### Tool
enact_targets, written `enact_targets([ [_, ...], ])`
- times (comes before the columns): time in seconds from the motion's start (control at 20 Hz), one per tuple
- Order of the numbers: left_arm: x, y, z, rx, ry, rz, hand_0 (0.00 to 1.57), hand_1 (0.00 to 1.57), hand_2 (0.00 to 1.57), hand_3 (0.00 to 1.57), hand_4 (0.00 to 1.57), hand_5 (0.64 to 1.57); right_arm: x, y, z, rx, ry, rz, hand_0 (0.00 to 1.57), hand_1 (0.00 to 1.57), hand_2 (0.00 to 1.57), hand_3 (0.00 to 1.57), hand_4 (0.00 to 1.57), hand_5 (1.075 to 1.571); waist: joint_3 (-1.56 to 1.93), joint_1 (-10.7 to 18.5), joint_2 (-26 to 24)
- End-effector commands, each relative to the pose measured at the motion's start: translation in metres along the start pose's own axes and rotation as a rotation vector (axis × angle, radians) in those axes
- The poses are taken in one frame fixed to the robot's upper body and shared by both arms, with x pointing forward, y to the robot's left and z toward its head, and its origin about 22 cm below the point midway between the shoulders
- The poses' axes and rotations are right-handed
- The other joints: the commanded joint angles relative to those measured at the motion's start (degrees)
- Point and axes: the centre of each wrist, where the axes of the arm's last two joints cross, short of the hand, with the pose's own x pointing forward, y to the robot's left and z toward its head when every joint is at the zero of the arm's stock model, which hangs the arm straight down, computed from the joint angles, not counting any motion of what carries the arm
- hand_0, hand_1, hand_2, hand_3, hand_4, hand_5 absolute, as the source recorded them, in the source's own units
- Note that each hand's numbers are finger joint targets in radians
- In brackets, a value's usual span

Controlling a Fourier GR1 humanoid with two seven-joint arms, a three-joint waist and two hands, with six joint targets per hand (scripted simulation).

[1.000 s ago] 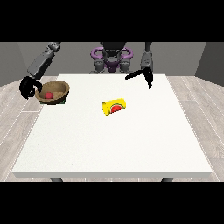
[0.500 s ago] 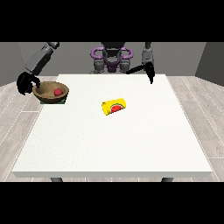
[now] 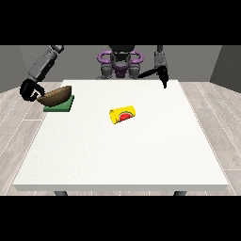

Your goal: Pick the cup and pour the ball into the bowl, then pick the bowl and place it on the pad

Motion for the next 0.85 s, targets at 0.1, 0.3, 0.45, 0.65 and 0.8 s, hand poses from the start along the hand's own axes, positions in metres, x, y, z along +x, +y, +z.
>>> enact_targets([
  [0.1, 0.017, 0.013, -0.005, 0.031, -0.064, -0.007, 0.0, 0.0, 0.0, 0.0, 0.0, 1.565, 0.054, -0.035, 0.004, -0.08, -0.073, 0.08, 0.18, 0.18, 0.47, 0.43, 0.0, 1.489, 0.07, -0.27, 4.29],
  [0.3, 0.019, 0.005, 0.0, 0.031, 0.001, 0.003, 0.0, 0.0, 0.0, 0.0, 0.0, 1.565, 0.048, -0.025, 0.0, -0.076, -0.041, 0.089, 0.0, 0.0, 0.38, 0.22, 0.0, 1.478, 0.04, -1.27, 0.78],
  [0.45, 0.0, 0.008, 0.008, 0.022, 0.004, -0.012, 0.0, 0.0, 0.0, 0.0, 0.0, 1.568, 0.061, -0.037, 0.004, -0.067, -0.017, 0.105, 0.0, 0.0, 0.36, 0.26, 0.0, 1.489, -0.02, -1.41, -0.25],
  [0.65, 0.01, 0.015, -0.001, 0.037, 0.017, 0.018, 0.0, 0.0, 0.0, 0.0, 0.0, 1.569, 0.093, -0.05, 0.006, -0.029, -0.086, 0.076, 0.0, 0.0, 0.26, 0.21, 0.0, 1.504, 0.01, -2.66, 0.07],
  [0.8, -0.016, 0.005, 0.019, 0.006, 0.099, 0.007, 0.0, 0.0, 0.0, 0.0, 0.0, 1.569, 0.117, -0.064, 0.013, 0.034, -0.068, 0.054, 0.0, 0.0, 0.19, 0.29, 0.0, 1.503, -0.08, -3.36, -5.83],
])
